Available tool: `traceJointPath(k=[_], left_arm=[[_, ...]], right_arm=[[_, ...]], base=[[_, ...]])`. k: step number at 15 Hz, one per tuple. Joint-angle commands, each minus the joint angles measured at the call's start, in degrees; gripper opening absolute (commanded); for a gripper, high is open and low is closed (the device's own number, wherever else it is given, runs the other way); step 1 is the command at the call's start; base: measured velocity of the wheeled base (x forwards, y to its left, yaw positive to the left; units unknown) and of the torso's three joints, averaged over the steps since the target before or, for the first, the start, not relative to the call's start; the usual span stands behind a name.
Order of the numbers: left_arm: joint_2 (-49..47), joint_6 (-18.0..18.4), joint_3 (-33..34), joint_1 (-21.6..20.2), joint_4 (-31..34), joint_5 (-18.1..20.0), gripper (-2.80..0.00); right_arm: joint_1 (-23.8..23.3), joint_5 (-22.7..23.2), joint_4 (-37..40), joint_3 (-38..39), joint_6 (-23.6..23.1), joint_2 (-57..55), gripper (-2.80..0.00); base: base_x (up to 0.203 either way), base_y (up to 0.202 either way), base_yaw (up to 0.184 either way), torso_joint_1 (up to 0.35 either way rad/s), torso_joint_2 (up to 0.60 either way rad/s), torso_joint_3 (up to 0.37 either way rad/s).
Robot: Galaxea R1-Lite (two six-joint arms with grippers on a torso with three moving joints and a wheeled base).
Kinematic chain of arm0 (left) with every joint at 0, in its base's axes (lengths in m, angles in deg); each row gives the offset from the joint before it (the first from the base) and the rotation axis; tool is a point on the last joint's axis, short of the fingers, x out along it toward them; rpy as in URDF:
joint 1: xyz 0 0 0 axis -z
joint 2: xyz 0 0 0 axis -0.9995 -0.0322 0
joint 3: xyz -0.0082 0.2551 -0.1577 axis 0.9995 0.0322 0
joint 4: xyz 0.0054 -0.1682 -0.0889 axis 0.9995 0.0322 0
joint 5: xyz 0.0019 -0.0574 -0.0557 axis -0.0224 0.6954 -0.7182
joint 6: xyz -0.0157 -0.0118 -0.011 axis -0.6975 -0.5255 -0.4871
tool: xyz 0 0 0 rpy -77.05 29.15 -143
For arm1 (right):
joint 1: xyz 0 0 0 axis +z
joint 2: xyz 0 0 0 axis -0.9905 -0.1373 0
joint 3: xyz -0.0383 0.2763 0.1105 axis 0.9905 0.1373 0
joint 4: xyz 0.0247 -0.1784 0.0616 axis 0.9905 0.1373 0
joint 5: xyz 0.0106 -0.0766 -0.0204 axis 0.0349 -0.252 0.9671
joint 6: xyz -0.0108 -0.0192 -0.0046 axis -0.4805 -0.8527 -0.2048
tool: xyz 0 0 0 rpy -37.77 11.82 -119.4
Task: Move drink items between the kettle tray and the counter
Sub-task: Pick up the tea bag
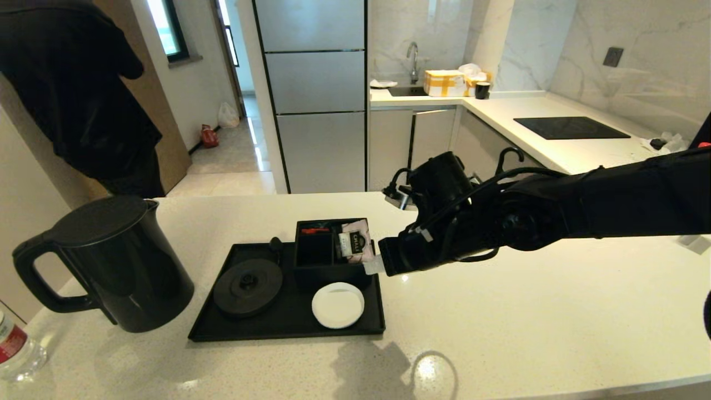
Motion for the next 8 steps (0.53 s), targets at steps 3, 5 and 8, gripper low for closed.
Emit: traceJointPath(k=[3,5,8], left_arm=[[0.1,0.0,0.0,0.0,0.0,0.0,-2.80],[0.1,0.0,0.1,0.0,0.0,0.0,-2.80],[0.1,0.0,0.0,0.0,0.0,0.0,-2.80]], right_arm=[[1.5,-4.6,-8.9,-0.5,-0.1,-5.4,0.00],[1.8,-6.2,-10.2,-1.8,-0.1,-7.5,0.00],[2.2,-9.8,-12.9,-2.9,-0.4,-9.4,0.00]], base=[[0.000,0.000,0.000,0.000,0.00,0.000],[0.000,0.000,0.000,0.000,0.00,0.000],[0.000,0.000,0.000,0.000,0.00,0.000]])
